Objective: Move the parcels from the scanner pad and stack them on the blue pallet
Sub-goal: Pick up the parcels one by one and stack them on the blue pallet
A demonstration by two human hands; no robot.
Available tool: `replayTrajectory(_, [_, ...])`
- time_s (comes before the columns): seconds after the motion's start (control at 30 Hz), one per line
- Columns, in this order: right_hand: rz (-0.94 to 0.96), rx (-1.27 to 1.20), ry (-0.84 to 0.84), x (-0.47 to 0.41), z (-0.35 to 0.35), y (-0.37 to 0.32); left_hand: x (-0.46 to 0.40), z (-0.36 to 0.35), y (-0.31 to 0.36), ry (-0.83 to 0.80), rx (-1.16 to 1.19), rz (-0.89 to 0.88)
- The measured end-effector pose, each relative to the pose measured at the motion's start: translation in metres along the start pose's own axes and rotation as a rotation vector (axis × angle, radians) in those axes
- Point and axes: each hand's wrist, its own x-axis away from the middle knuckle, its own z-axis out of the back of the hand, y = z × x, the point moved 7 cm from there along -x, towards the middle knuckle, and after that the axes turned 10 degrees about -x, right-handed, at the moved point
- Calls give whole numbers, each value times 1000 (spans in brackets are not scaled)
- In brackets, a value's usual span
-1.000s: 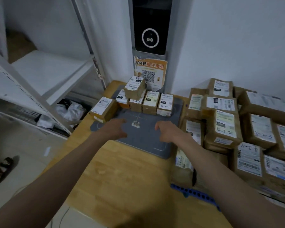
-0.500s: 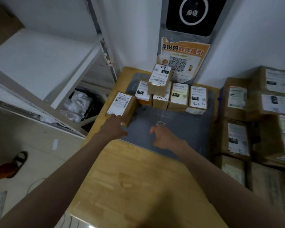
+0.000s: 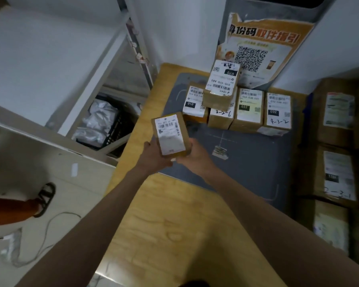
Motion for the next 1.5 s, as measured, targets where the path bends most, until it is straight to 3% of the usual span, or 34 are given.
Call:
replayTrajectory(0.1, [24,110,119,8,18,12,14,-33,6,-77,162,-27])
replayTrajectory(0.3, [-26,422,240,3,50,19,19,-58,32,-65,95,-190])
replayTrajectory(0.37, [-78,475,256,0,53,22,15,-47,32,13,8,-131])
replayTrajectory(0.5, [-99,556,212,7,50,32,11,-2,32,323,-215,-18])
replayTrajectory(0.53, [-94,589,196,10,52,34,7,1,32,314,-273,-3])
replayTrajectory(0.6, [-79,610,167,14,55,36,-4,-5,24,145,-260,59])
replayTrajectory(0.7, [-82,608,132,17,65,37,-14,-29,19,-78,-10,124])
replayTrajectory(0.87, [-72,521,51,34,72,33,3,-36,29,20,17,67])
replayTrajectory(1.1, [-16,346,182,98,106,11,44,-20,58,34,27,-12])
replayTrajectory(1.3, [98,255,295,165,146,-15,78,-3,122,-37,57,-212])
replayTrajectory(1.5, [95,219,414,229,190,-23,116,8,187,21,-1,-373])
